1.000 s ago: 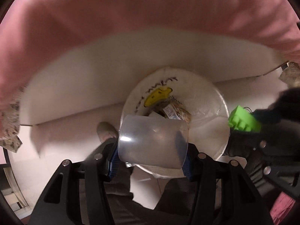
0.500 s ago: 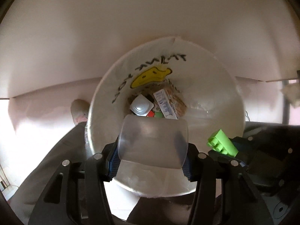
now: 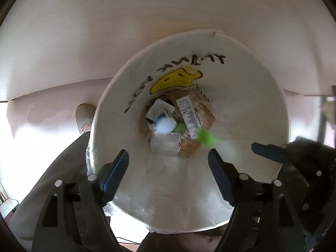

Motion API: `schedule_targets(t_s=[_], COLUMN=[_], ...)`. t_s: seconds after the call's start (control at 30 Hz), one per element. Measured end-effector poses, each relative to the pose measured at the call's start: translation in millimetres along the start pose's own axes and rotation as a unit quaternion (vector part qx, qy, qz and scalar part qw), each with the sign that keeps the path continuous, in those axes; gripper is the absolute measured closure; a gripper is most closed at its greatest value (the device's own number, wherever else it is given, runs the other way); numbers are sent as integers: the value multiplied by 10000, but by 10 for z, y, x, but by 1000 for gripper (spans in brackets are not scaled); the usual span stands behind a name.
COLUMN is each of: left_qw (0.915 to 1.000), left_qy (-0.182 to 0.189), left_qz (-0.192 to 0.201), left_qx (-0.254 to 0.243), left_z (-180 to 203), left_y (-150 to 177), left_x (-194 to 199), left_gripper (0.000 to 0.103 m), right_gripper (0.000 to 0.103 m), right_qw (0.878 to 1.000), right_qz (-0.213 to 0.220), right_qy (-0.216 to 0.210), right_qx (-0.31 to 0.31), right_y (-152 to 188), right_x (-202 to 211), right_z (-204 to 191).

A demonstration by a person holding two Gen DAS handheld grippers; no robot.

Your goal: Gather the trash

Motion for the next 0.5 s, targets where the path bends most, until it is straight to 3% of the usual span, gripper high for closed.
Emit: schedule_targets(t_s=[0.5], left_qw=[9987], left_qy=[-112], left_qz=[413], left_qx=[-260], left_z=[-23], left_y=[126], left_x=[394], left_gripper=[23], right_gripper=[48], right_qw=[9992], right_qz=[302], right_qy=[174], right_qx=[208], right_y=[139], right_x=[401], right_z=[-66])
Point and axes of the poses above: each gripper's, at about its wrist camera, not at the fingertips, and x roughly against the way its jaws point, z to its right, y to its underside, the point moved 9 cm from there along -x, roughly the way its jaws point, and after that the axes turned 8 degrees about z, right-handed, at the moved point
